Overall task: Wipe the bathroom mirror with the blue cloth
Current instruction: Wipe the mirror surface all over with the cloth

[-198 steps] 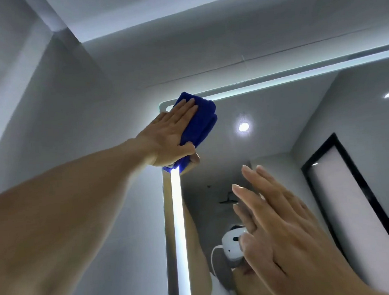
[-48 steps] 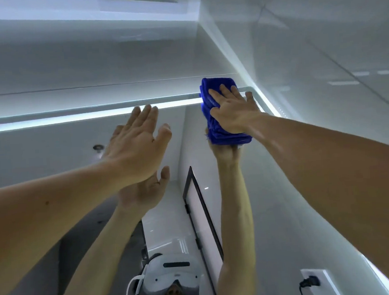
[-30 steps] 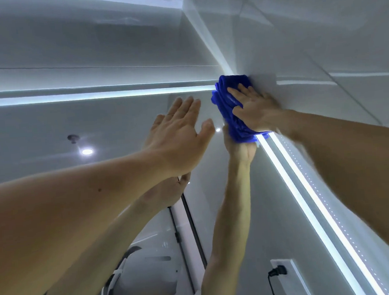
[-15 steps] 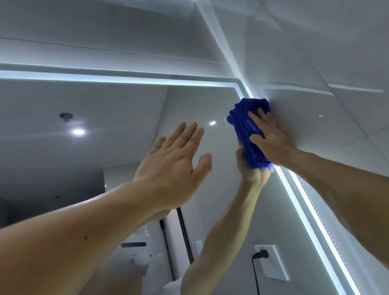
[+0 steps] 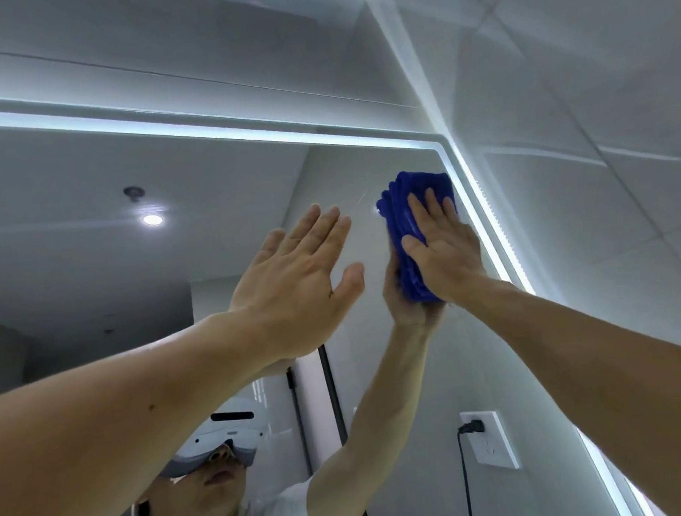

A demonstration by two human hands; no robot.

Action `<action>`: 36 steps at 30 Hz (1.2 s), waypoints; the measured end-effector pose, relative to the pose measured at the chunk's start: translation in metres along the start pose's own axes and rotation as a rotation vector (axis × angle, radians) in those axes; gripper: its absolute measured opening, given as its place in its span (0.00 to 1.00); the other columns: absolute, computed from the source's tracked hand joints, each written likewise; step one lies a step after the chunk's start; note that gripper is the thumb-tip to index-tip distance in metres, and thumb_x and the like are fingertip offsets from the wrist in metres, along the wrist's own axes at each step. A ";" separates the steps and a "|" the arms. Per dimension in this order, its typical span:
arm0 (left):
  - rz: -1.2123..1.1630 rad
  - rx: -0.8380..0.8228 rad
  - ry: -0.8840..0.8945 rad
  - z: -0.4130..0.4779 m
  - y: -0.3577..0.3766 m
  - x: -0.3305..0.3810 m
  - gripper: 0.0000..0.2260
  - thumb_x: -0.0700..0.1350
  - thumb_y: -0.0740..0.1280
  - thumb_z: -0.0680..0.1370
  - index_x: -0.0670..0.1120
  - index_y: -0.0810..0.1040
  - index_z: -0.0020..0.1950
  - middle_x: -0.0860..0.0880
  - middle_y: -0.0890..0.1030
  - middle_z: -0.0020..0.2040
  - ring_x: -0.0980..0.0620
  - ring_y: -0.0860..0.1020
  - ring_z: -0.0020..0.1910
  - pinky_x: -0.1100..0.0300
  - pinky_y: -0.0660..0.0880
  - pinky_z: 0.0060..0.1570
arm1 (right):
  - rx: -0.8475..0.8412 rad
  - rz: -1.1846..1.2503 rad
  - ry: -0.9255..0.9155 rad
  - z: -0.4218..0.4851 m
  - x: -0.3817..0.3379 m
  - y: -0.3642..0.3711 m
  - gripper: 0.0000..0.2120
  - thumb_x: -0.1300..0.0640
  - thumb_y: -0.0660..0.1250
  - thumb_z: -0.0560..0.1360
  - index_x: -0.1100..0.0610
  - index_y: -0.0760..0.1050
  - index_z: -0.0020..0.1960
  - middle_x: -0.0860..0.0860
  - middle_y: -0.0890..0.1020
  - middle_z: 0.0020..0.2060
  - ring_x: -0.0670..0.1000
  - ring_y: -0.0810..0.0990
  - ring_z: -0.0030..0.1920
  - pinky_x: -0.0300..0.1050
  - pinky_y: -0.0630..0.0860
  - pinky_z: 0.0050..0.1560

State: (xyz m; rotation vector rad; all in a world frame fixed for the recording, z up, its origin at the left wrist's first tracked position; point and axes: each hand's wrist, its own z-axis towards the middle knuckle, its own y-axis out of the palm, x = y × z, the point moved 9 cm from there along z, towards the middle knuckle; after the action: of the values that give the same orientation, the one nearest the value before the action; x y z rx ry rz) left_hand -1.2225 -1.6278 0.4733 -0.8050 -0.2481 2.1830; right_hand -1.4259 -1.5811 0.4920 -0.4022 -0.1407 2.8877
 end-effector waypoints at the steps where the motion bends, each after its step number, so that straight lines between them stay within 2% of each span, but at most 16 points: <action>1: -0.003 0.009 -0.011 -0.001 -0.004 -0.003 0.28 0.61 0.40 0.81 0.54 0.38 0.79 0.57 0.37 0.79 0.61 0.33 0.76 0.53 0.38 0.77 | -0.003 0.004 -0.008 -0.004 -0.011 0.003 0.29 0.49 0.50 0.83 0.46 0.41 0.80 0.47 0.43 0.80 0.50 0.40 0.79 0.52 0.45 0.76; 5: 0.003 0.047 -0.063 -0.014 -0.022 -0.022 0.28 0.60 0.41 0.82 0.53 0.39 0.80 0.56 0.37 0.80 0.60 0.33 0.76 0.53 0.37 0.77 | -0.002 0.017 -0.037 -0.018 -0.053 0.011 0.29 0.48 0.48 0.83 0.44 0.38 0.79 0.46 0.40 0.79 0.49 0.37 0.78 0.51 0.41 0.75; 8: 0.033 0.065 -0.087 -0.033 -0.039 -0.041 0.29 0.61 0.38 0.81 0.53 0.40 0.80 0.56 0.38 0.80 0.60 0.33 0.76 0.53 0.37 0.77 | -0.005 0.014 -0.031 -0.027 -0.081 0.016 0.29 0.46 0.46 0.81 0.43 0.37 0.79 0.45 0.39 0.79 0.48 0.36 0.78 0.55 0.42 0.76; 11: 0.036 0.082 -0.134 -0.056 -0.060 -0.070 0.28 0.60 0.40 0.81 0.53 0.40 0.80 0.57 0.38 0.80 0.61 0.33 0.76 0.56 0.35 0.76 | -0.011 0.004 -0.040 -0.036 -0.119 0.022 0.29 0.45 0.44 0.80 0.42 0.36 0.78 0.44 0.38 0.79 0.48 0.35 0.78 0.58 0.43 0.76; 22: 0.149 0.070 -0.209 -0.157 -0.122 -0.180 0.29 0.61 0.35 0.80 0.53 0.38 0.80 0.56 0.36 0.79 0.60 0.31 0.76 0.53 0.37 0.77 | 0.024 0.027 -0.122 -0.080 -0.296 0.035 0.28 0.45 0.44 0.83 0.45 0.34 0.78 0.46 0.36 0.78 0.51 0.33 0.78 0.58 0.39 0.76; 29: 0.167 0.087 -0.273 -0.226 -0.171 -0.239 0.28 0.59 0.39 0.82 0.52 0.39 0.80 0.56 0.38 0.80 0.59 0.34 0.77 0.53 0.37 0.77 | 0.012 0.037 -0.160 -0.120 -0.406 0.046 0.29 0.46 0.44 0.83 0.45 0.33 0.78 0.47 0.36 0.79 0.52 0.33 0.77 0.61 0.42 0.76; 36: 0.174 0.102 -0.344 -0.293 -0.208 -0.293 0.28 0.61 0.38 0.81 0.54 0.39 0.80 0.58 0.37 0.79 0.62 0.32 0.75 0.56 0.34 0.76 | -0.020 0.071 -0.207 -0.156 -0.508 0.052 0.29 0.47 0.43 0.83 0.48 0.31 0.78 0.49 0.32 0.77 0.55 0.30 0.77 0.62 0.38 0.75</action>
State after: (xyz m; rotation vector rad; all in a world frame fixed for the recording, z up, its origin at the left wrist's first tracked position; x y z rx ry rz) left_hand -0.7689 -1.7249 0.4681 -0.4032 -0.2421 2.4719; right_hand -0.9168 -1.7393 0.4674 -0.1132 -0.1932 2.9943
